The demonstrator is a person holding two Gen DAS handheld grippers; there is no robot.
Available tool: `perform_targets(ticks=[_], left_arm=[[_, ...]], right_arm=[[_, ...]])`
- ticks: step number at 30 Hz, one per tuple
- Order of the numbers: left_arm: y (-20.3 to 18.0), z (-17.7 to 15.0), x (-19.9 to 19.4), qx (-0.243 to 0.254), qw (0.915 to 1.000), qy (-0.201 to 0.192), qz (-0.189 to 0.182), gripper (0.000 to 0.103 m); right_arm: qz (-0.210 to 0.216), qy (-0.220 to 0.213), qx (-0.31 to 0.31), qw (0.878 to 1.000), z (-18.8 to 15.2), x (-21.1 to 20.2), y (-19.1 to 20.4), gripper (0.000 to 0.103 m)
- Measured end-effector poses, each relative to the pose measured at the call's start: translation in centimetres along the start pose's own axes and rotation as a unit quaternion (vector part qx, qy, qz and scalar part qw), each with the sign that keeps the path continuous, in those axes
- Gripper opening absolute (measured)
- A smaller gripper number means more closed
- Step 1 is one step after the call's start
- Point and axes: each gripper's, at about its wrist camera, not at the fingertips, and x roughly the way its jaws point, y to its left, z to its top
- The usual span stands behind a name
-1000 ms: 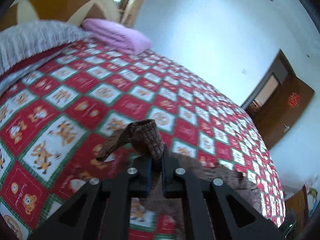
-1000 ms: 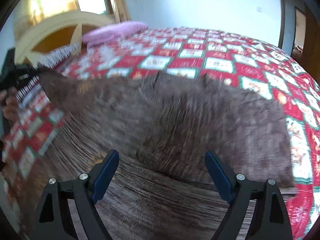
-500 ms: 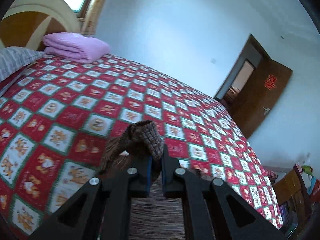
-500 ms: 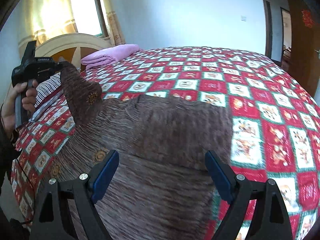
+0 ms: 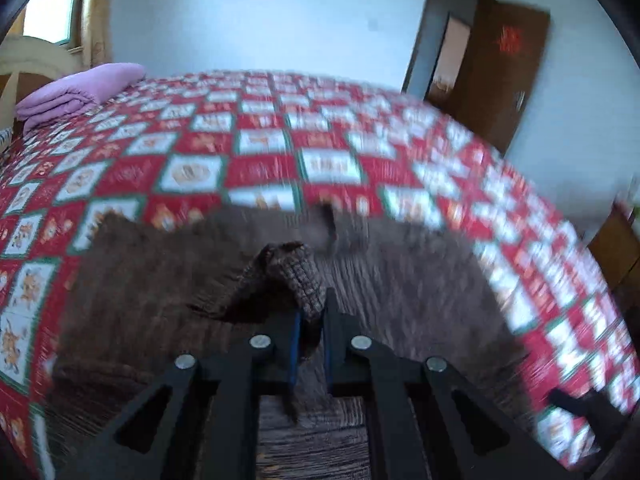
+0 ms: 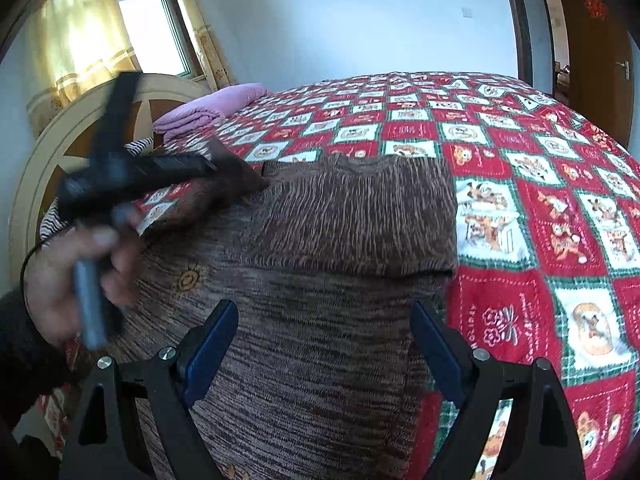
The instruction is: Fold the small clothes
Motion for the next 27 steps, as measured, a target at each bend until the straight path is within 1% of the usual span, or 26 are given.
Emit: perform_targets(ticks=[1, 3, 4, 5, 6, 7, 8, 9, 10, 11, 12, 13, 15, 16, 17, 19, 20, 22, 23, 24, 25, 26, 27], left_arm=[[-0.7, -0.6, 1.0, 0.015, 0.9996, 0.022, 0.003, 0.018], [-1.8, -1.6, 1.5, 0.044, 0.9974, 0.055, 0.017, 0.027], [-2.0, -1.9, 1.0, 0.057, 0.9968, 0.053, 0.015, 0.027], [-2.1, -2.2, 0.2, 0.070, 0.9965, 0.044, 0.012, 0.028], [-2.1, -2.4, -0.7, 0.083, 0.9959, 0.034, 0.012, 0.036], [-1.5, -2.5, -2.3, 0.100, 0.9948, 0.012, 0.019, 0.048], [-0.9, -2.5, -3.3, 0.106, 0.9939, -0.005, 0.029, 0.055], [0.3, -2.5, -4.5, 0.110, 0.9924, -0.028, 0.048, 0.067], [1.0, -2.6, -4.9, 0.110, 0.9914, -0.040, 0.059, 0.073], [2.8, -2.6, -5.6, 0.106, 0.9898, -0.054, 0.078, 0.074], [4.2, -2.5, -5.8, 0.106, 0.9879, -0.059, 0.097, 0.074], [5.9, -2.5, -5.7, 0.105, 0.9848, -0.057, 0.126, 0.074], [9.8, -2.4, -5.1, 0.104, 0.9772, -0.043, 0.180, 0.074], [11.0, -2.4, -4.5, 0.104, 0.9738, -0.030, 0.200, 0.074], [12.0, -2.4, -3.9, 0.103, 0.9725, -0.018, 0.208, 0.075], [13.4, -2.7, -2.1, 0.105, 0.9711, 0.018, 0.213, 0.075], [14.1, -3.0, -1.5, 0.103, 0.9682, 0.030, 0.226, 0.075], [14.3, -3.7, -1.3, 0.097, 0.9684, 0.033, 0.227, 0.080], [14.5, -3.8, -1.6, 0.090, 0.9678, 0.032, 0.233, 0.083], [14.8, -4.1, -2.1, 0.085, 0.9662, 0.031, 0.242, 0.089], [15.1, -4.2, -2.2, 0.079, 0.9662, 0.030, 0.244, 0.091], [15.6, -4.6, -2.4, 0.068, 0.9697, 0.029, 0.233, 0.091], [16.0, -4.6, -2.2, 0.061, 0.9716, 0.030, 0.227, 0.093]], right_arm=[[0.001, 0.000, 0.003, 1.000, -0.2, 0.1, -0.1, 0.088], [0.003, -0.002, 0.012, 1.000, -0.6, 0.2, -0.6, 0.088], [0.004, -0.001, 0.016, 1.000, -0.8, 0.4, -0.9, 0.088], [0.004, 0.001, 0.019, 1.000, -1.0, 0.5, -1.1, 0.088], [0.003, 0.002, 0.019, 1.000, -1.3, 0.7, -1.2, 0.088], [0.000, 0.004, 0.015, 1.000, -1.4, 0.8, -1.3, 0.088], [-0.002, 0.004, 0.013, 1.000, -1.5, 0.9, -1.3, 0.088], [-0.003, 0.005, 0.011, 1.000, -1.7, 1.0, -1.4, 0.088], [-0.002, 0.007, 0.011, 1.000, -1.7, 1.1, -1.4, 0.088], [-0.002, 0.009, 0.012, 1.000, -1.7, 1.1, -1.4, 0.088], [0.000, 0.013, 0.011, 1.000, -1.6, 1.1, -1.3, 0.088], [0.002, 0.018, 0.006, 1.000, -1.3, 1.0, -0.9, 0.088], [0.003, 0.019, -0.019, 1.000, -0.4, 0.5, 0.5, 0.088], [0.001, 0.018, -0.033, 0.999, 0.2, 0.4, 1.4, 0.088], [-0.001, 0.022, -0.049, 0.999, 1.2, 0.4, 2.6, 0.088], [0.004, 0.032, -0.062, 0.998, 2.8, 1.0, 4.2, 0.088], [0.009, 0.038, -0.066, 0.997, 3.8, 1.6, 5.1, 0.088], [0.004, 0.037, -0.086, 0.996, 6.2, 3.3, 7.3, 0.088], [0.000, 0.039, -0.094, 0.995, 6.8, 4.0, 8.0, 0.088], [-0.007, 0.048, -0.110, 0.993, 7.8, 5.7, 9.3, 0.087], [-0.011, 0.051, -0.116, 0.992, 8.3, 6.6, 9.9, 0.084], [-0.015, 0.056, -0.121, 0.991, 8.9, 8.0, 10.5, 0.075], [-0.017, 0.066, -0.125, 0.990, 9.4, 9.6, 11.2, 0.072]])
